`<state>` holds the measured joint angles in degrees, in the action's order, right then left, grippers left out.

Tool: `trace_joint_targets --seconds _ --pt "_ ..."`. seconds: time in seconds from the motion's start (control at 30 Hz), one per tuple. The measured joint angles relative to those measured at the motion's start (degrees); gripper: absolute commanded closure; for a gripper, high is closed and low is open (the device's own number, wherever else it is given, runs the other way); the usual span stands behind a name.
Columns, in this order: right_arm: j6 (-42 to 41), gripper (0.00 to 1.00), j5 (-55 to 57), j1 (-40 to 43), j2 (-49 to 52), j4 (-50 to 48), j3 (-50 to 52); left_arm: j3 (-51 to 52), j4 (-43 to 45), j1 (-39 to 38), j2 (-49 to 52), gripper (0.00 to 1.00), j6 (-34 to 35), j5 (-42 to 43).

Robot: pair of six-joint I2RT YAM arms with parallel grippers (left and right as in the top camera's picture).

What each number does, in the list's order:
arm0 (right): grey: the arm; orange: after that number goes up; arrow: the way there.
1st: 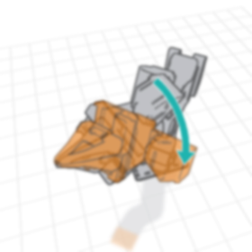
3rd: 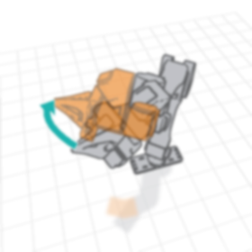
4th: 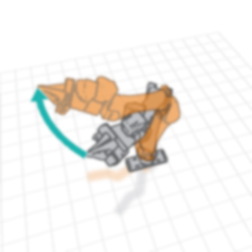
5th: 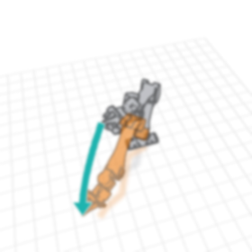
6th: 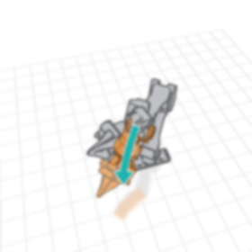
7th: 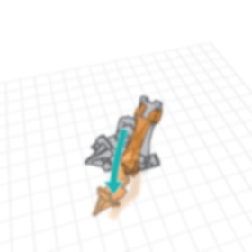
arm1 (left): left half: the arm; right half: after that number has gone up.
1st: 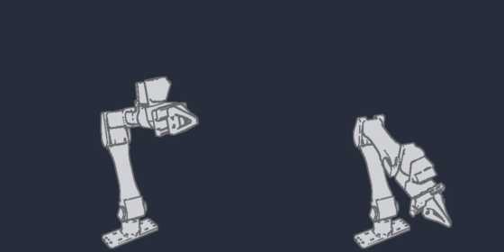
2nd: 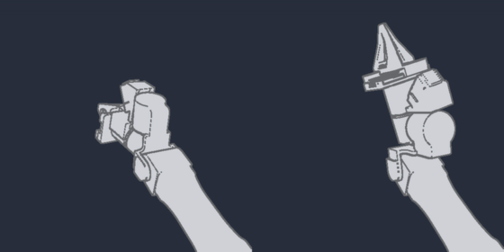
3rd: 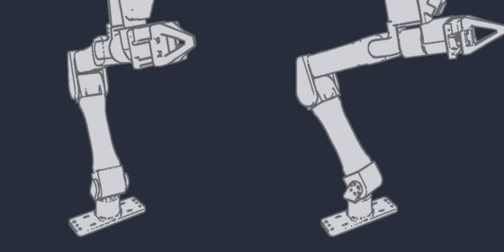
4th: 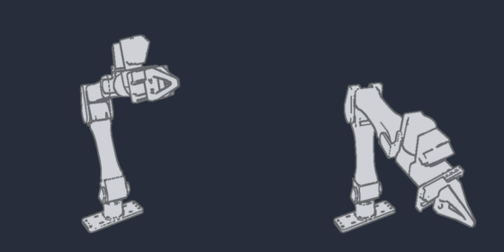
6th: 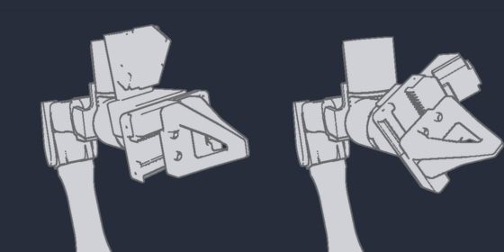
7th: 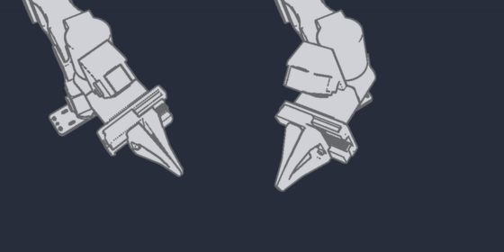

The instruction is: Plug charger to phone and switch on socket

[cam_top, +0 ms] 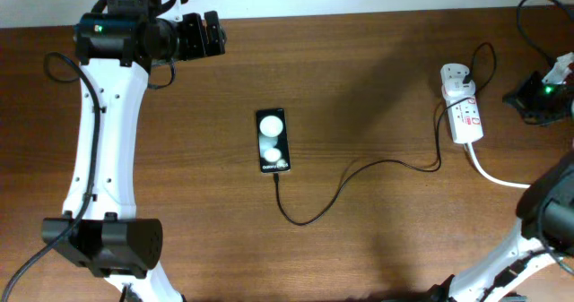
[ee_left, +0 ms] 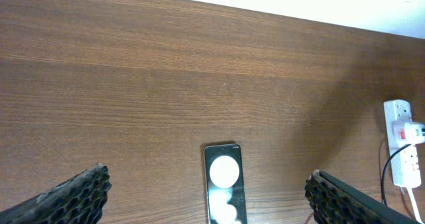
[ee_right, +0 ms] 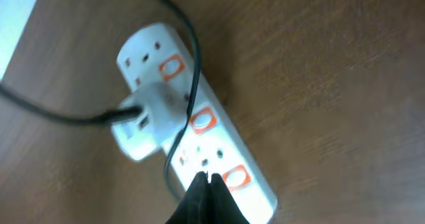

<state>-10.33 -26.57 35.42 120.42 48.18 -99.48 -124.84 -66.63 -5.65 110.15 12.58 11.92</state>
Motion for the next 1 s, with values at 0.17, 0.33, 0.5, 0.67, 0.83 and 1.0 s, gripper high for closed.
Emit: trace_joint_targets --seconds 0.17,0.33,0.5,0.67,0.83,1.0 --pt "-2.14 0.96 -0.61 -2.97 5.86 -4.9 -0.02 0.0 0.0 0.0 0.0 0.01 0.0 -0.02" --pt "-2.99 0.96 -0.79 -5.03 8.22 -7.93 -0.02 0.0 0.0 0.0 0.0 0.01 0.0 0.0" --pt "-3.26 0.96 -0.55 -5.57 9.22 -6.97 -0.04 0.0 0.0 0.0 0.0 0.01 0.0 0.0" --pt "-3.28 0.96 -0.48 -5.84 9.22 -6.62 -0.07 0.0 0.0 0.0 0.0 0.01 0.0 0.0" --pt "-3.37 0.96 -0.31 -5.9 9.22 -6.23 -0.09 0.0 0.0 0.0 0.0 0.01 0.0 0.0" --pt "-3.43 0.96 -1.05 -6.08 9.29 -4.72 -0.28 0.0 0.0 0.0 0.0 0.01 0.0 0.0"
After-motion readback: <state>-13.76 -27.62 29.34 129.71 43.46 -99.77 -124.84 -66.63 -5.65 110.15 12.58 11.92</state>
